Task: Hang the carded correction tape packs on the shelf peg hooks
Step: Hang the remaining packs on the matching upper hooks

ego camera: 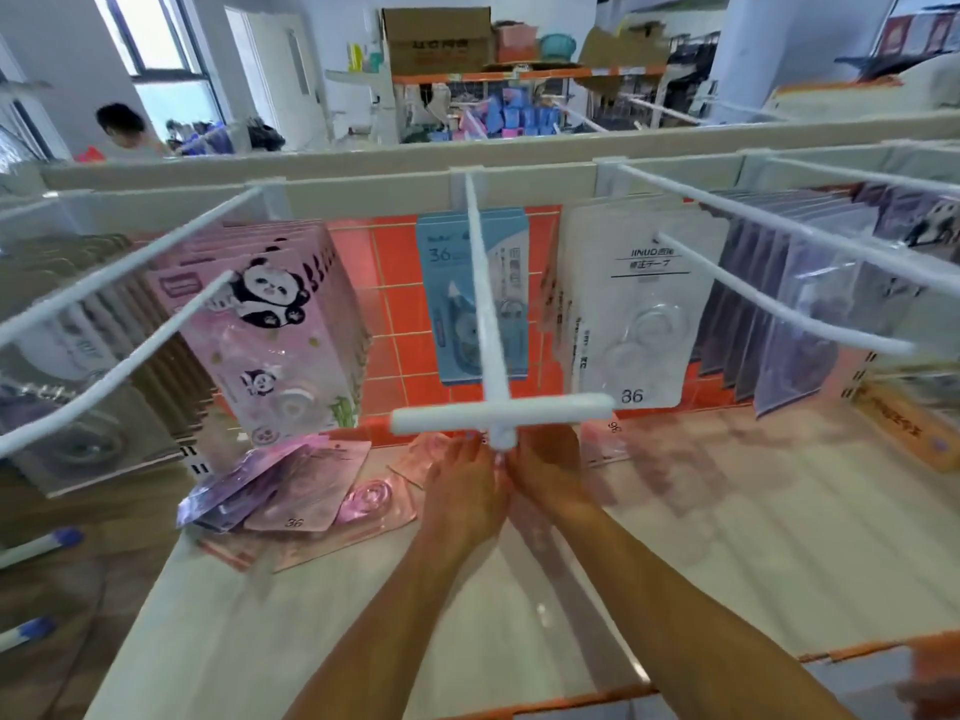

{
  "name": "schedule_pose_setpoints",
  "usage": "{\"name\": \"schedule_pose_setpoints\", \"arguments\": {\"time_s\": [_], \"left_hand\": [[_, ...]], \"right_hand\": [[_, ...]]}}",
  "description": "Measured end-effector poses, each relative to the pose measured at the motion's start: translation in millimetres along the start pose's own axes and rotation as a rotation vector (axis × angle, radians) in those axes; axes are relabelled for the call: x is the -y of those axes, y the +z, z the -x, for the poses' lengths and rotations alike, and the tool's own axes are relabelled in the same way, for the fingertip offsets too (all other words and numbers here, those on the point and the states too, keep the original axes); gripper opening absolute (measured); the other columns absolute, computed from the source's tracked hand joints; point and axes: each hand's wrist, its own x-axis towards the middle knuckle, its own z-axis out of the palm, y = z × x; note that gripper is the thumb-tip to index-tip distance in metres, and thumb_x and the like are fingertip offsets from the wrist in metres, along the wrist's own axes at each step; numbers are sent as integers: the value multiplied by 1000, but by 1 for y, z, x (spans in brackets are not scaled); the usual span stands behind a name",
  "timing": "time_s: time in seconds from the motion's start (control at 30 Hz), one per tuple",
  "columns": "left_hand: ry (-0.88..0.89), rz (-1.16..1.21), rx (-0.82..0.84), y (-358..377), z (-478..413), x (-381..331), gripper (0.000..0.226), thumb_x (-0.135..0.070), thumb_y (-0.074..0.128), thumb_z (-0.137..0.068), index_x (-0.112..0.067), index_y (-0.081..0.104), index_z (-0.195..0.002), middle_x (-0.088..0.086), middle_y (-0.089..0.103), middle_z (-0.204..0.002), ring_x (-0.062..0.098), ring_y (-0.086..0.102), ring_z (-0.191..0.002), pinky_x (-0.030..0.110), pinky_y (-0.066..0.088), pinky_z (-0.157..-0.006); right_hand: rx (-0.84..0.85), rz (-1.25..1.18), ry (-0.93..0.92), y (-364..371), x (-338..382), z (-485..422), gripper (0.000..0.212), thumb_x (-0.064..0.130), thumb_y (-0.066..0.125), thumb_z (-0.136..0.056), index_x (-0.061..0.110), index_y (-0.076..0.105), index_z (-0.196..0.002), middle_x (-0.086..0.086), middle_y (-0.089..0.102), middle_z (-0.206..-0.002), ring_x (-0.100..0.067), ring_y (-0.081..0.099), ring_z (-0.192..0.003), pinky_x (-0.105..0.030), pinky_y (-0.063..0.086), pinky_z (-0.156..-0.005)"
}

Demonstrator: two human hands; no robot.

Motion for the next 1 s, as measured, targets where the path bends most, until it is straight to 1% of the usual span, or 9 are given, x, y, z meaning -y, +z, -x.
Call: {"name": "schedule_pose_setpoints", "arguments": {"time_s": [0.1, 0.17, 0.23, 0.37, 0.5, 0.57, 0.7, 0.87, 1.0], "left_hand": [[-17, -119, 68, 8, -4, -1, 54, -49, 38, -92, -28, 38, -141, 1, 38, -150, 27, 38, -134, 45, 35, -107], [-3, -208, 104, 13, -1, 0, 57, -47, 48, -90, -29, 34, -143, 0, 32, -153, 28, 33, -136, 46, 30, -110], [-2, -221, 116, 17, 4, 2, 59, -45, 52, -88, -30, 35, -142, -1, 32, -152, 29, 32, -134, 45, 29, -110], [-20, -183, 109, 20, 13, 0, 57, -45, 52, -86, -32, 40, -140, -3, 36, -148, 29, 33, -133, 47, 31, -110], [-68, -201, 81, 22, 24, -6, 47, -41, 50, -88, -27, 48, -132, -1, 33, -149, 29, 27, -138, 48, 28, -111], [-81, -181, 81, 23, 28, -7, 45, -40, 52, -89, -25, 50, -131, 1, 34, -149, 29, 26, -139, 47, 28, -112], [-106, -104, 118, 23, 35, -15, 46, -37, 53, -91, -23, 50, -135, 5, 35, -152, 26, 20, -145, 41, 22, -116], [-156, -48, 87, 16, 54, -38, 37, -39, 47, -83, -22, 67, -110, 9, 56, -130, 35, 36, -132, 49, 25, -112], [-138, 336, 53, -4, 83, -82, 37, -6, 52, -85, -13, 62, -120, -3, 53, -127, 15, 45, -120, 23, 35, -98]], "right_hand": [[70, -1, -28, -7, -11, -6, 44, 37, 44, -93, 11, 50, -127, -14, 49, -131, -31, 44, -125, -45, 34, -105], [59, 134, -100, -7, -21, -4, 73, 66, 25, -77, 19, 46, -129, -8, 43, -137, -28, 37, -130, -45, 29, -107], [2, 184, -112, 4, -37, -4, 82, 73, 15, -72, 20, 48, -126, -6, 47, -135, -28, 41, -127, -43, 30, -106], [43, 156, -15, 15, -50, 2, 67, 63, 41, -91, 19, 36, -141, -8, 33, -149, -24, 26, -139, -41, 17, -114], [45, 254, 12, 12, -53, 13, 81, 70, 32, -88, 16, 26, -148, -5, 19, -157, -19, 12, -146, -47, 11, -116], [-19, 230, -5, 11, -58, 23, 87, 72, 24, -86, 11, 28, -147, -8, 20, -158, -21, 13, -147, -48, 13, -115], [-113, 103, -29, 10, -69, 44, 75, 64, 45, -88, 11, 40, -142, -8, 29, -154, -22, 20, -144, -45, 15, -116], [-246, -88, 23, -1, -70, 67, 65, 72, 54, -78, 10, 62, -98, -4, 61, -104, -23, 54, -102, -35, 44, -89], [-158, -423, 130, -28, -74, 83, 47, 50, 69, -79, 14, 50, -104, -2, 50, -106, -18, 52, -95, -27, 41, -73]]}}
